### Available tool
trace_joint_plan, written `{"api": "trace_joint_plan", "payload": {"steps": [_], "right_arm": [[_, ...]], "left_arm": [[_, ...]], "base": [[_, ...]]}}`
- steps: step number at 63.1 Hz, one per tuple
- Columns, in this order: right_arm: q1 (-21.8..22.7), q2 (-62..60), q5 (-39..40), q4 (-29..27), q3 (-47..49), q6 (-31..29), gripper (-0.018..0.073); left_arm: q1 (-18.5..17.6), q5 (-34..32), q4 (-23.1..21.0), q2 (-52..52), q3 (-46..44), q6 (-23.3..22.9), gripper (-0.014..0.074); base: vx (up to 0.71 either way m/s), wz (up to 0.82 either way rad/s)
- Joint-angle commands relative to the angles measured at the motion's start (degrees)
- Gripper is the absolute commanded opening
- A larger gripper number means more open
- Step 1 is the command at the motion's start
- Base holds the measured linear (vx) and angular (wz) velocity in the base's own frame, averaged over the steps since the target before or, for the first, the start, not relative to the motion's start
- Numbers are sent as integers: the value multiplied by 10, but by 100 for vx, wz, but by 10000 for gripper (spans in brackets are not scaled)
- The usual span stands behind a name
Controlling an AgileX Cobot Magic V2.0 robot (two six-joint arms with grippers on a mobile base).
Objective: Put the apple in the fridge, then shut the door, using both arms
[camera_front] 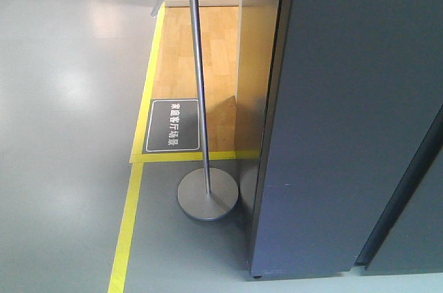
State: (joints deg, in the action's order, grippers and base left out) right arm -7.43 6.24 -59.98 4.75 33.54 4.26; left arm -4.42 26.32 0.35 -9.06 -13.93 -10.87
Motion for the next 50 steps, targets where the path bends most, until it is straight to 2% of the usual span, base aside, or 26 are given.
{"api": "trace_joint_plan", "payload": {"steps": [1,8,17,26,32,43,50], "right_arm": [[-1,9,39,4,15,-5,-3],[-1,9,39,4,15,-5,-3],[-1,9,39,4,15,-5,-3],[-1,9,39,4,15,-5,-3],[-1,9,39,4,15,-5,-3],[-1,9,39,4,15,-5,-3],[-1,9,39,4,15,-5,-3]], "left_arm": [[5,-82,-3,32,21,-7,-6],[5,-131,-3,48,60,-7,-6],[5,-228,-3,59,114,-7,-6],[12,-278,-8,109,166,-2,-6],[28,-247,-10,109,170,8,-6],[29,-249,-10,109,171,77,-6],[29,-252,-10,109,171,91,-6]], "base": [[0,0],[0,0],[0,0],[0,0],[0,0],[0,0],[0,0]]}}
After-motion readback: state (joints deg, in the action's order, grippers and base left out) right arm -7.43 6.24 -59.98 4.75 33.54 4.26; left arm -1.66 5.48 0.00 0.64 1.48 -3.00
